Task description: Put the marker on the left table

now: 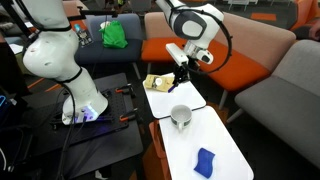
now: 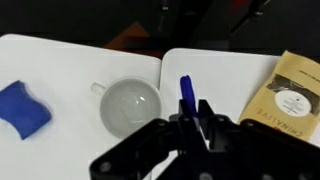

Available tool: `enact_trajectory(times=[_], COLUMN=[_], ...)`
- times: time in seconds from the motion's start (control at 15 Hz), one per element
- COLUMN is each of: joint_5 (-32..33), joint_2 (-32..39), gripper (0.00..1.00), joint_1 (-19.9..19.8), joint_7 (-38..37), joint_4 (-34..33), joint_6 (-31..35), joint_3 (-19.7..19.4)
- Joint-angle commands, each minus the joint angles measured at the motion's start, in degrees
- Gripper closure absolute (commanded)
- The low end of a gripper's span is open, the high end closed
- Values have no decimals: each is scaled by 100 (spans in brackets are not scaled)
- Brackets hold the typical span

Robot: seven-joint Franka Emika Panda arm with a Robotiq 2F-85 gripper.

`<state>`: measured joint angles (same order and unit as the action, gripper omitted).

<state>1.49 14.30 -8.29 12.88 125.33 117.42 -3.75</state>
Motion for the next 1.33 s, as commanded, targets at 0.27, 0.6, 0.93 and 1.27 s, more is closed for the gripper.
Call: enact_trajectory(times=[0.27, 0.6, 0.93, 1.27], joint_5=[-646, -900, -1004, -955], joint_2=[1457, 2753, 3733, 4371], gripper=[96, 96, 96, 96], joint_1=[216, 230, 327, 390], joint_7=[262, 236, -331, -475], joint_4=[-1749, -2924, -3743, -4280], joint_6=[-1096, -1510, -1453, -1834], joint_3=[445, 714, 658, 699])
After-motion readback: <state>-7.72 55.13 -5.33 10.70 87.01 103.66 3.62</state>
